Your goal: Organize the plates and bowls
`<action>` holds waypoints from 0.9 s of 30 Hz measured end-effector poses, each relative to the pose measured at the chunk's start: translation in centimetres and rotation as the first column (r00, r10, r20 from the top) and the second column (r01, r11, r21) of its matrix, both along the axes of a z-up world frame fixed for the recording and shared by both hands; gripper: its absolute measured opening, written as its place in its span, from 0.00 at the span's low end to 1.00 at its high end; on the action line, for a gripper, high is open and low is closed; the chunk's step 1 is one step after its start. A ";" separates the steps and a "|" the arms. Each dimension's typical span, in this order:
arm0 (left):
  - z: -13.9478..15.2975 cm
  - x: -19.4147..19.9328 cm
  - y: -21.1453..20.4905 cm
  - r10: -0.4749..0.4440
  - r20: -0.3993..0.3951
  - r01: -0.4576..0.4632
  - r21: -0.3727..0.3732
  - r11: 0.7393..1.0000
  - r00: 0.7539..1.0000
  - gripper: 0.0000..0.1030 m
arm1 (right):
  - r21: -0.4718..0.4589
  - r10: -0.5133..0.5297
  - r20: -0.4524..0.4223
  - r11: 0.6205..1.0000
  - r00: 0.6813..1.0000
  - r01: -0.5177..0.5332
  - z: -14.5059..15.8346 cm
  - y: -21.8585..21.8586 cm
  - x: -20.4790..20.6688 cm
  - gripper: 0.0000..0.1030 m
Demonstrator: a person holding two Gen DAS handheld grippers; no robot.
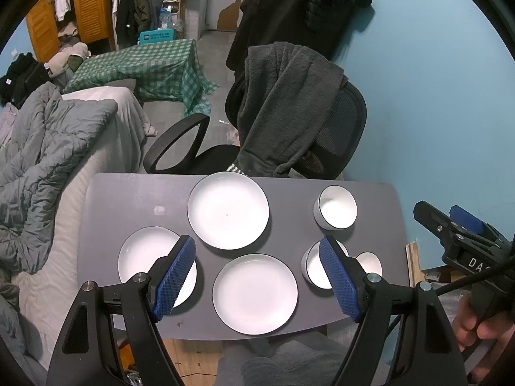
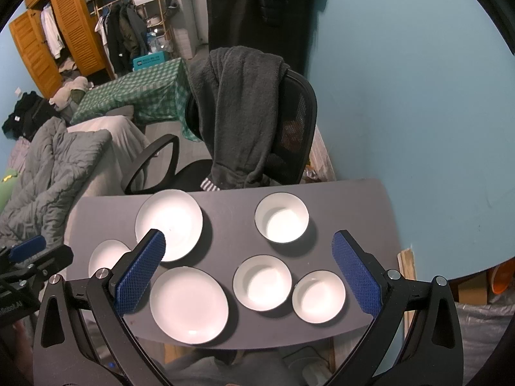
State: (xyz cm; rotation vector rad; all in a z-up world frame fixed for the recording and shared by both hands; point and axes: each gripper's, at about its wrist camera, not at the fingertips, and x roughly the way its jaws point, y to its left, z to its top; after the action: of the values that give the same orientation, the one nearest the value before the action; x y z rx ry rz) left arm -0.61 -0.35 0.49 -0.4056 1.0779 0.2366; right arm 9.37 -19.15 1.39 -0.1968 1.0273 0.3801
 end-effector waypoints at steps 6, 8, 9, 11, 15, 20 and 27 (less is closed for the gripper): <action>0.1 -0.1 0.0 -0.004 -0.003 0.004 0.000 1.000 1.000 0.78 | 0.004 -0.002 -0.009 1.000 1.000 0.002 0.0 -0.1 -0.1 0.98; 0.0 -0.1 -0.1 -0.001 -0.005 0.001 0.002 1.000 1.000 0.78 | 0.003 0.000 -0.010 1.000 1.000 0.000 -0.1 -0.1 -0.2 0.98; 0.0 -0.2 -0.1 -0.001 -0.005 0.001 0.001 1.000 1.000 0.78 | 0.002 0.001 -0.010 1.000 1.000 -0.001 -0.1 0.0 -0.3 0.98; 0.0 -0.3 -0.1 0.002 -0.004 -0.002 -0.001 1.000 1.000 0.78 | 0.002 0.003 -0.011 1.000 1.000 -0.003 -0.2 -0.2 -0.2 0.98; -0.1 -0.3 -0.1 0.006 -0.008 -0.006 -0.012 1.000 1.000 0.78 | 0.001 0.001 -0.011 1.000 1.000 -0.001 -0.2 -0.2 -0.2 0.98; -0.2 -0.2 0.1 0.006 -0.010 -0.006 -0.016 1.000 1.000 0.78 | -0.005 -0.001 -0.016 1.000 1.000 0.001 -0.3 -0.2 -0.3 0.98; -0.2 -0.1 0.2 0.008 -0.010 -0.008 -0.018 1.000 1.000 0.78 | -0.008 0.000 -0.016 1.000 1.000 0.000 -0.4 -0.2 -0.2 0.98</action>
State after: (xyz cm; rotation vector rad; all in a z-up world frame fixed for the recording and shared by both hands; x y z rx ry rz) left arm -0.72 -0.10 0.25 -0.4258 1.0894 0.2362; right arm 9.21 -19.35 0.97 -0.2013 1.0446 0.3782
